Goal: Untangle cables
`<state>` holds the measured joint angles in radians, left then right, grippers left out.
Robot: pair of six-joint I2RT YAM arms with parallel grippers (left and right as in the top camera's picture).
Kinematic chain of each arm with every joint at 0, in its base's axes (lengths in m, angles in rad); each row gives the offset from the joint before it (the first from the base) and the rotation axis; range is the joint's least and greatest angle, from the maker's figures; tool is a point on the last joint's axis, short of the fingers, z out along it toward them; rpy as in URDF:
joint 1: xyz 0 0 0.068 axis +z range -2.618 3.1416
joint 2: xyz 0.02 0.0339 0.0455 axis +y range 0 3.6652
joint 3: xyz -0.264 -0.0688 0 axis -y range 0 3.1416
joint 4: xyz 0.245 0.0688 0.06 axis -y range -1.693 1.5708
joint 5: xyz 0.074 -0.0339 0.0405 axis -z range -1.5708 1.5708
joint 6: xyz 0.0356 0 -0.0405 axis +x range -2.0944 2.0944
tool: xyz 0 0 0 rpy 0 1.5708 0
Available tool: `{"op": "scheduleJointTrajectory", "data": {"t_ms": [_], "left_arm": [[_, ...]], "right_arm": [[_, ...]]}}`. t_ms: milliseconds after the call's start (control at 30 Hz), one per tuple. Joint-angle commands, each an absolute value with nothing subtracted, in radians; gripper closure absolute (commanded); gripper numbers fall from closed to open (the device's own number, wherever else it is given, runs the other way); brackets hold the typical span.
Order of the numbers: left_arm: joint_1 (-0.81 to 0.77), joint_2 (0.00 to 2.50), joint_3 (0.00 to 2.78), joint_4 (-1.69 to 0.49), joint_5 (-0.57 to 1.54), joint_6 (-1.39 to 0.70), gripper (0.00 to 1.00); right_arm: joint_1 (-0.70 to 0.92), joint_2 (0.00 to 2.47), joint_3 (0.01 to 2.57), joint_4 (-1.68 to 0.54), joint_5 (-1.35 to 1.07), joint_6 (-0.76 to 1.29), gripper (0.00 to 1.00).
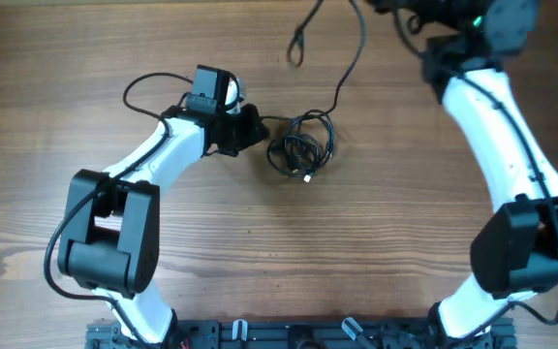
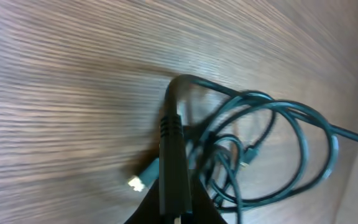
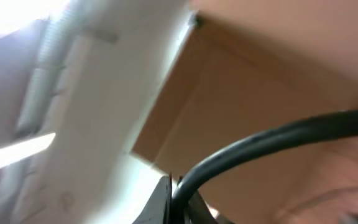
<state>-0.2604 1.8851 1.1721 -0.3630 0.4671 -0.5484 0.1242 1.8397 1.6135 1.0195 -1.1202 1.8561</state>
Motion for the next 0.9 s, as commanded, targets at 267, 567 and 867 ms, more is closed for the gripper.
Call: {"op": "scheduleJointTrajectory", "data": {"t_ms": [267, 567, 867], "left_arm": [[-0.144, 1.896, 1.162, -0.395, 0.398, -0.585, 0.96], [-0.12, 1.896, 1.162, -0.401, 0.399, -0.585, 0.7], [-0.121, 1.876, 1.19, -0.421, 0.553, -0.521, 0.0]], "right_arm": [[0.0, 1.827, 1.629, 0.121, -1.372, 1.026, 0.95], [-0.015, 1.83, 1.629, -0.543, -0.88, 0.512, 0.96], [-0.014, 1.831, 1.628, -0.762, -0.721, 0.356, 0.96]]}}
